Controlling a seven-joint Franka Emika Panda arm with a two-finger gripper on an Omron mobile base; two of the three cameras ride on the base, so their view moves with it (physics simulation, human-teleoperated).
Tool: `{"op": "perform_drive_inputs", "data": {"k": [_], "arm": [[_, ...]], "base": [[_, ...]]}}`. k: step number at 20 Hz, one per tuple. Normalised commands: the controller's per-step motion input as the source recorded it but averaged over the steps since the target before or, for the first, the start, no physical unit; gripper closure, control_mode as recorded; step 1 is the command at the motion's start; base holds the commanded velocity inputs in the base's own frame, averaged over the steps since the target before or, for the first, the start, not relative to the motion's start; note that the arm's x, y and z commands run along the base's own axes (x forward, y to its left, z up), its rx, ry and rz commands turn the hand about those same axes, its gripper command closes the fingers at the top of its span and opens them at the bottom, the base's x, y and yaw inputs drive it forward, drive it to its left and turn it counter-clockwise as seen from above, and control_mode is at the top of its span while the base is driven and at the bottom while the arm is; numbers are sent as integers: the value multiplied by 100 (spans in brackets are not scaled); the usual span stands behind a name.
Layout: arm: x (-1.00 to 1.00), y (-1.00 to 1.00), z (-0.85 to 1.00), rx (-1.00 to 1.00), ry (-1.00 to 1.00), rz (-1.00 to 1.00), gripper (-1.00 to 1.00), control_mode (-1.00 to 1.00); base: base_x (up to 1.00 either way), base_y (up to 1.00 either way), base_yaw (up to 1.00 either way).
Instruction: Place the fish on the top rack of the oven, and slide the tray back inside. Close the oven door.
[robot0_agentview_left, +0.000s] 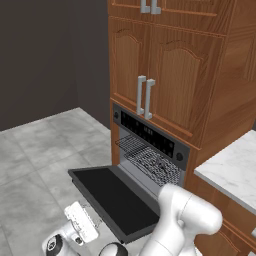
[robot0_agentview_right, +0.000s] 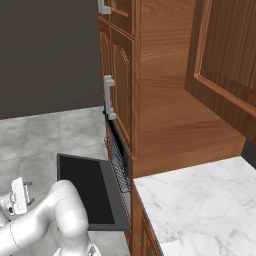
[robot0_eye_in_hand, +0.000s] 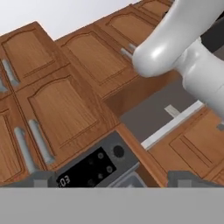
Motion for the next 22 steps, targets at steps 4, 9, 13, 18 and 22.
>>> {"op": "perform_drive_inputs", "data": {"k": [4,9,13,18,22], "arm": [[35,-14,-38,-12,18,-15,-100,-100],[33,-7,-34,-8,19,-11,-100,-100],[17,-9,-31,0,16,-2,-100,-100],[18,0,-42,5,15,0,-100,-100],[30,0,-48,13,19,0,-100,-100]], "base": [[0,0,0],[0,0,0],[0,0,0],[0,0,0],[0,0,0]]}}
